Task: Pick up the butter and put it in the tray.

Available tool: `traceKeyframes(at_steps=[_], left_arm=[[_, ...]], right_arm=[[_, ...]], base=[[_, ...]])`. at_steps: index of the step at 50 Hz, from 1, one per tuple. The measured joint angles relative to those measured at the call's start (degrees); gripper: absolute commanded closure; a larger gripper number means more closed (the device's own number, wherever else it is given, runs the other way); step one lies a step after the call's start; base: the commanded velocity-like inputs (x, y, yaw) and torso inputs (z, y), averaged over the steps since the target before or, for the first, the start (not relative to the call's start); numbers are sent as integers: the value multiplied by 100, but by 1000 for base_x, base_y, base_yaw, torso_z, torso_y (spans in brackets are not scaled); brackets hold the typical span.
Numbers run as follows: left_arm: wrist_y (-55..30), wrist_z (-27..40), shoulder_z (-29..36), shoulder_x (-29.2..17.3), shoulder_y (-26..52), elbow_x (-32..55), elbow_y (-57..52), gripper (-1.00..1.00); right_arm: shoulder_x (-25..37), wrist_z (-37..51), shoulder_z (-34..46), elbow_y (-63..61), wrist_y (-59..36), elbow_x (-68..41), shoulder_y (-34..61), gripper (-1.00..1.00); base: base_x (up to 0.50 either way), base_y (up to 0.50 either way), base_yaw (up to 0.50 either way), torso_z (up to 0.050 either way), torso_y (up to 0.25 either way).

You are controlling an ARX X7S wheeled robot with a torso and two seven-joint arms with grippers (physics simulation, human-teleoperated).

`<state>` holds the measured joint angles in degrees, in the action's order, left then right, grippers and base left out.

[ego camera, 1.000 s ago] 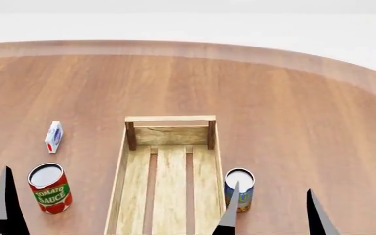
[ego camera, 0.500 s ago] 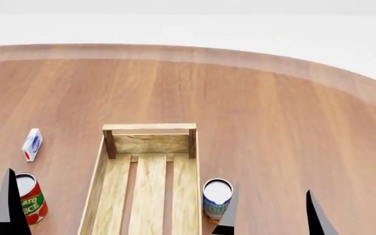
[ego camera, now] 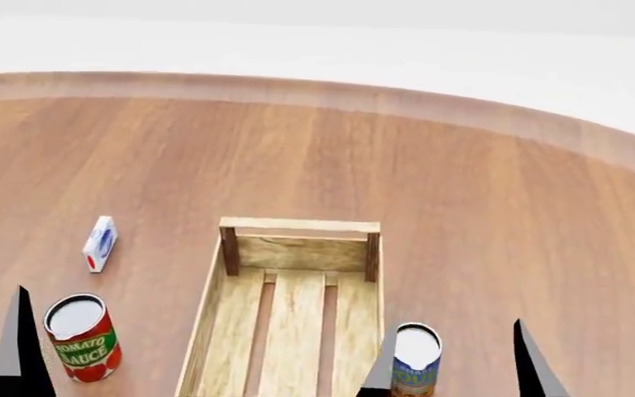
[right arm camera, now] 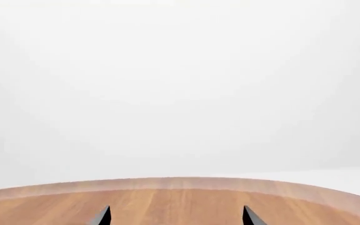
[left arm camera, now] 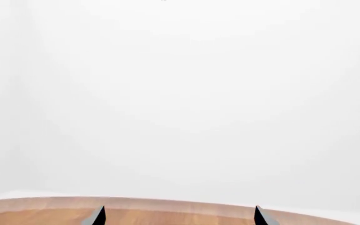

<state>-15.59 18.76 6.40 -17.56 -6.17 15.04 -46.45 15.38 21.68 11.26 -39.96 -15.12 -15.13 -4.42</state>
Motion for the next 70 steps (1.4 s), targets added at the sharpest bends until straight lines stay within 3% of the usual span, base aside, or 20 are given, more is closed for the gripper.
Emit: traceKeyframes(at_steps=[22, 39, 70], left_arm=[[-16, 91, 56, -68, 12, 40, -29, -100], [48, 124, 83, -104, 23, 78, 71, -100], [60, 206, 154, -169, 39, 131, 210, -100]], right_arm=[[123, -21, 155, 55, 27, -23, 40, -100], [733, -470, 241, -186, -193, -304, -160, -100], [2878, -1222, -1830, -1505, -435, -2337, -2770, -100]], base=[[0, 0, 499, 0, 0], [-3, 12, 14, 0, 0], [0, 0, 0, 0, 0]])
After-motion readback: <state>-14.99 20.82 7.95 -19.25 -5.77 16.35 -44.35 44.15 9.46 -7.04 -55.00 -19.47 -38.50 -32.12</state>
